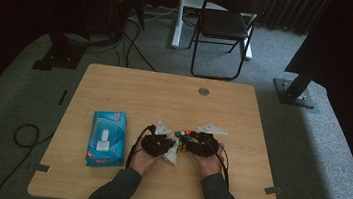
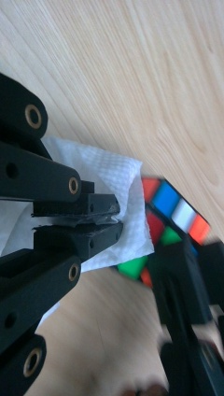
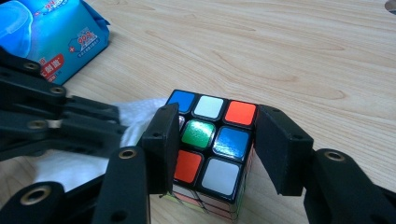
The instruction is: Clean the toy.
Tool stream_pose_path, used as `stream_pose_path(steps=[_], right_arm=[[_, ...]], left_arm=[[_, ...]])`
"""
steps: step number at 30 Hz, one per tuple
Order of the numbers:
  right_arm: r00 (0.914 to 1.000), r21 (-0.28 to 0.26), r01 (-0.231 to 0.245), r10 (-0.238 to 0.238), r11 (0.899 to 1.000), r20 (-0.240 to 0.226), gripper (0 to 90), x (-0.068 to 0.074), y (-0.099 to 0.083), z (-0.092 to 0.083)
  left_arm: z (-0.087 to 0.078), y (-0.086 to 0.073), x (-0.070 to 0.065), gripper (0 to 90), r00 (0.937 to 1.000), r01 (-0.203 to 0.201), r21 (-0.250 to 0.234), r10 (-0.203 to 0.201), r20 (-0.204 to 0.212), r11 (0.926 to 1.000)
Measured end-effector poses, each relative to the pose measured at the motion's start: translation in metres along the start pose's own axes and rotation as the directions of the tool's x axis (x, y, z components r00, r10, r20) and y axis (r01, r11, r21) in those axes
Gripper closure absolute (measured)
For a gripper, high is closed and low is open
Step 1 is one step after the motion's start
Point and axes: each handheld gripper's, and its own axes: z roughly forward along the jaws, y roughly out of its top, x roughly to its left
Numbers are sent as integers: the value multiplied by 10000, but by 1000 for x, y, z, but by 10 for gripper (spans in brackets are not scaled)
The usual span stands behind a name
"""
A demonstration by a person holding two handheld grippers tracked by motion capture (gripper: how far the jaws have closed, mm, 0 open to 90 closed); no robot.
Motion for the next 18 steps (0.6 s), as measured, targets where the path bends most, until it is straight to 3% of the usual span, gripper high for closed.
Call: stream_pose_path(steps=[3,11,18], right_arm=[[10000,-25,21,-21,10000,8,507,0,0,0],[10000,-17,32,-32,10000,-1,507,0,0,0],[10000,-24,21,-21,10000,10,507,0,0,0]], left_arm=[[2,1,-3,854,9999,-124,122,124,-31,9998],[2,-3,-2,854,9998,74,124,-76,201,9999],[15,-10,1,855,9998,182,454,-186,86,9988]])
